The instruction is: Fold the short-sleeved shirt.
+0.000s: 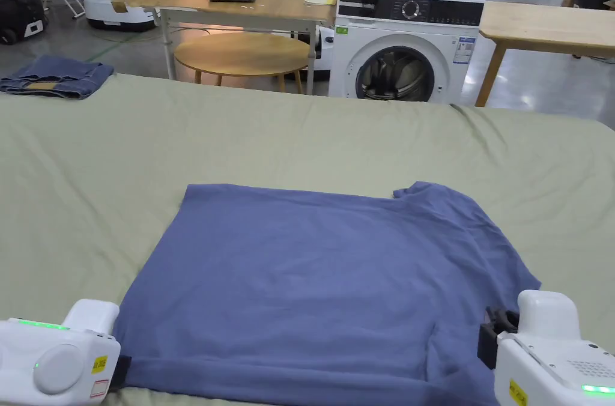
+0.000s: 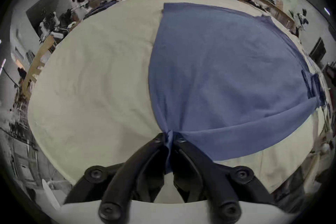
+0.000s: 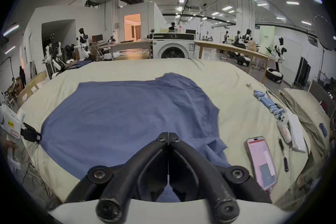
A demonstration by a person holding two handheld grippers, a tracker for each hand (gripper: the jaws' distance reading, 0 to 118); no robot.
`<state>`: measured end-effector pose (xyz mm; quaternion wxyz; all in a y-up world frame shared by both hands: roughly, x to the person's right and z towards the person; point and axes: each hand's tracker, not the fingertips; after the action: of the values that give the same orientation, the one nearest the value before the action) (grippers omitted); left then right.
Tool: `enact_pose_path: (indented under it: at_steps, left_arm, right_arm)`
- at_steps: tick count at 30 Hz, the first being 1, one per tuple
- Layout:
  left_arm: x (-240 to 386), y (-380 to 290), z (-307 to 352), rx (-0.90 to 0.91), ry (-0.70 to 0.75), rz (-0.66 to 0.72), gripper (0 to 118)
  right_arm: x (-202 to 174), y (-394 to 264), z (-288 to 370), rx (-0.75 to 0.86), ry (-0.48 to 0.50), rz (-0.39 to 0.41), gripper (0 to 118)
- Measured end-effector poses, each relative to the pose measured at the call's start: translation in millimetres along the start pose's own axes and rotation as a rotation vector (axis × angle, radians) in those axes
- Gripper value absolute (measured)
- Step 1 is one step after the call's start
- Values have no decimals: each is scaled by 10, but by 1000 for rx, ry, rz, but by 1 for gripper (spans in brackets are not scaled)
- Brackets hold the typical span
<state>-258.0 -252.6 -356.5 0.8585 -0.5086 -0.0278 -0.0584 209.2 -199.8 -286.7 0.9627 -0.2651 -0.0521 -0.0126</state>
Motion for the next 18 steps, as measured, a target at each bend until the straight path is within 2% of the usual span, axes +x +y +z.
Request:
enact_pose_path:
  at_steps: [1, 2, 3, 5, 6, 10, 15, 16, 17, 18]
  left_arm:
    - [-34, -7, 2, 3, -2, -3, 1]
    - [-58, -13, 15, 6, -6, 0, 1]
    - [-92, -18, 25, 12, -19, 19, 1]
    - [-149, -30, 33, 16, -36, 32, 1]
    - [-166, -36, 33, 21, -42, 39, 1]
    - [-164, -43, 27, 24, -46, 44, 1]
    - [-209, -62, 40, 28, -65, 67, 1]
    - [-218, -64, 40, 28, -69, 68, 1]
    - [-217, -63, 41, 28, -72, 69, 1]
    - [-220, -65, 42, 29, -75, 71, 1]
  right_arm:
    - [82, 22, 12, -27, -32, 1, 0]
    - [142, 49, 40, -50, -62, -1, 5]
    - [234, 63, 55, -71, -76, 3, 16]
    - [426, 53, 58, -129, -77, 9, 51]
    - [541, 30, 24, -178, -77, 18, 56]
    - [760, -182, -68, -296, -65, 36, 56]
    - [792, -498, -193, -446, -21, 25, 55]
    - [778, -550, -225, -459, -5, 30, 51]
    - [776, -583, -239, -452, 4, 27, 41]
    - [735, -595, -204, -429, 12, 15, 35]
